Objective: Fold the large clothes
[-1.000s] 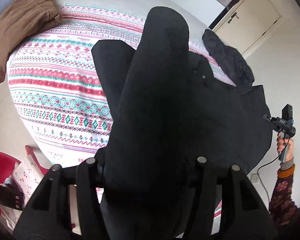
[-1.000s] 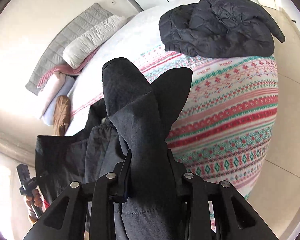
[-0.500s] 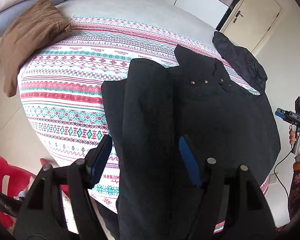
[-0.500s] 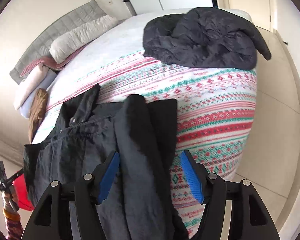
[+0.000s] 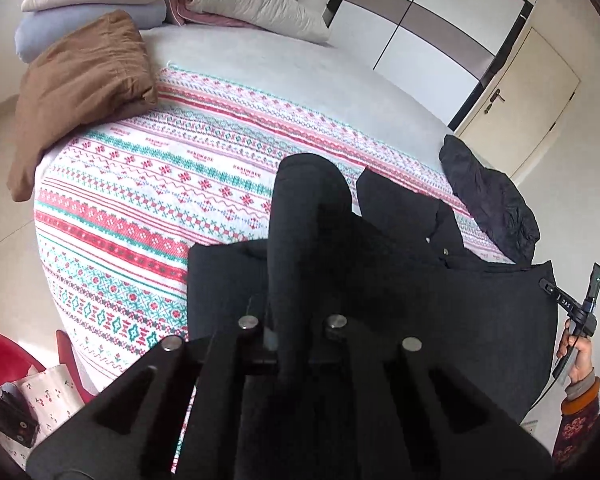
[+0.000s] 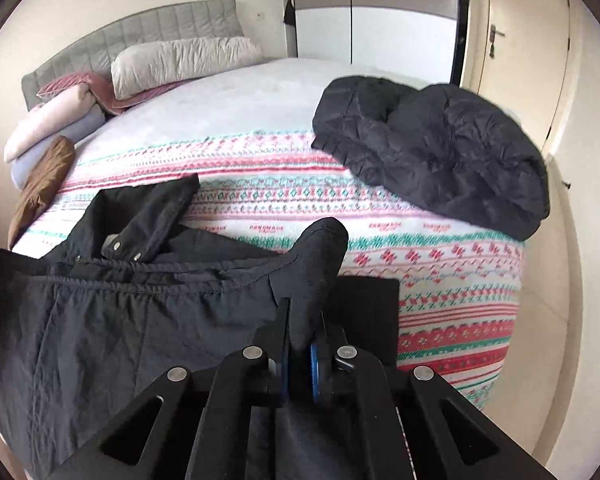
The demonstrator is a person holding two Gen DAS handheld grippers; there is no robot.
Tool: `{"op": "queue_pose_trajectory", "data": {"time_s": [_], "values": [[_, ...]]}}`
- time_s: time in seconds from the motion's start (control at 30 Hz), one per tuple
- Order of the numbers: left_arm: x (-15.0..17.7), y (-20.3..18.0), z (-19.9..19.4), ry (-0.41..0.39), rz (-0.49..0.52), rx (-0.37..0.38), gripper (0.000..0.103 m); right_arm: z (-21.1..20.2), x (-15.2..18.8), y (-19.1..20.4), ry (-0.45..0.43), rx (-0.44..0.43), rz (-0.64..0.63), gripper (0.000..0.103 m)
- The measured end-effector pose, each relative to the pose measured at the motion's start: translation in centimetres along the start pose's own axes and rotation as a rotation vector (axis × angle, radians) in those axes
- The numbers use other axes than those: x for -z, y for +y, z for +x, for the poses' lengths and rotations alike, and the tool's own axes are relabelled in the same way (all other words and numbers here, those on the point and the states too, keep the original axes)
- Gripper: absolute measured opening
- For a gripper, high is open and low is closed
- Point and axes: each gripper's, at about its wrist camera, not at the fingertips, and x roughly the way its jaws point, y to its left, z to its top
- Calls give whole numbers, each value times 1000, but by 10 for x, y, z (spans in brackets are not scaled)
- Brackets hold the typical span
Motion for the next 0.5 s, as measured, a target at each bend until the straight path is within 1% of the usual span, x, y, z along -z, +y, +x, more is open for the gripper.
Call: {"op": "queue_pose_trajectory", "data": {"time_s": [0.07, 0.13, 0.2, 0.27, 0.37, 0.43, 0.5], "values": [[-20, -11, -6, -68, 7, -24, 6, -16, -17, 2, -69, 37, 1, 6], [-41, -27, -5, -136, 33, -64, 6, -27, -37, 5, -141, 82, 1, 6], [-64, -41, 0, -194, 49, -98, 6, -32, -60, 8, -197, 123, 11, 6], [-85, -51, 11, -230, 51, -127, 6, -29, -84, 11, -238, 159, 19, 6], [-111, -54, 33, -259, 29, -166, 6, -7, -114, 17, -256, 209, 11, 6], [-122, -50, 57, -257, 5, -186, 6, 19, -126, 18, -239, 231, 18, 6], [-125, -41, 88, -234, -15, -211, 7, 51, -132, 17, -213, 247, 22, 6]]}}
